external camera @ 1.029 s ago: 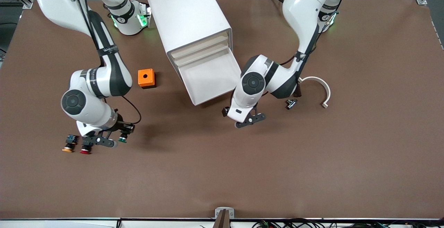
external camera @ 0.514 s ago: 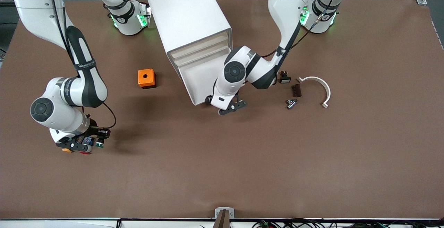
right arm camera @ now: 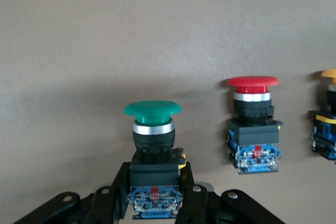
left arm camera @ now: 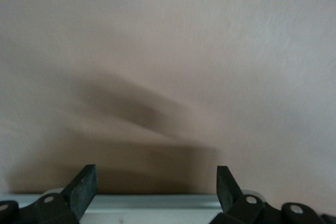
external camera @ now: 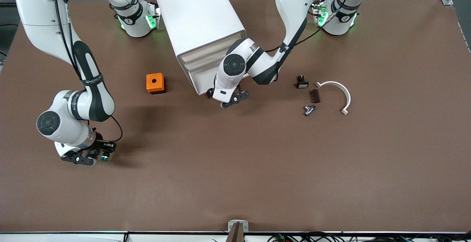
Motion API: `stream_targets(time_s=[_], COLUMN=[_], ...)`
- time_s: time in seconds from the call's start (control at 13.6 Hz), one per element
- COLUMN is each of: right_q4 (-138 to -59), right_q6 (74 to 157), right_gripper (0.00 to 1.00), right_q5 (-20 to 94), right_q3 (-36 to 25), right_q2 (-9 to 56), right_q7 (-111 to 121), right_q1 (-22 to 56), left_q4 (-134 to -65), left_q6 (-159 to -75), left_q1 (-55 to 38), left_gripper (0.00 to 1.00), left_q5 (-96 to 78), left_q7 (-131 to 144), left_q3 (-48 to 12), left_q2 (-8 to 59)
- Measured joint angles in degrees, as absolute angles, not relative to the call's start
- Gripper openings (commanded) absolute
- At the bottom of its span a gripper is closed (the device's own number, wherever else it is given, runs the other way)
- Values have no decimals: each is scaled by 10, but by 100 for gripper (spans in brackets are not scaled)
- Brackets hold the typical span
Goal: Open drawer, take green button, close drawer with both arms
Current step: 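Push the drawer shut with the left gripper while the right gripper carries the button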
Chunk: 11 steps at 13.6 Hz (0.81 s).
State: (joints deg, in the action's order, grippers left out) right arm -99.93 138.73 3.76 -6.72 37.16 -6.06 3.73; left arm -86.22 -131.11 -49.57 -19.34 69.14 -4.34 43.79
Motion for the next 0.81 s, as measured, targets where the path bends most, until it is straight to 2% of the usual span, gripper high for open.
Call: stream_targets(time_s=[0.66, 0.81], right_q4=[-985, -985], right_q6=[1387, 1387], right_gripper=[1, 4], right_q5=[42, 44], right_q3=[-61, -60], right_q2=[398, 398], right_q7=[-61, -62], right_q1=[38, 38], left_q4=[-862, -862], left_q6=[-1311, -1311], left_q1=[-518, -518], left_gripper=[100, 100], left_q5=[-244, -249], left_q7=[757, 757], left_q3=[-65, -65], left_q2=[439, 439])
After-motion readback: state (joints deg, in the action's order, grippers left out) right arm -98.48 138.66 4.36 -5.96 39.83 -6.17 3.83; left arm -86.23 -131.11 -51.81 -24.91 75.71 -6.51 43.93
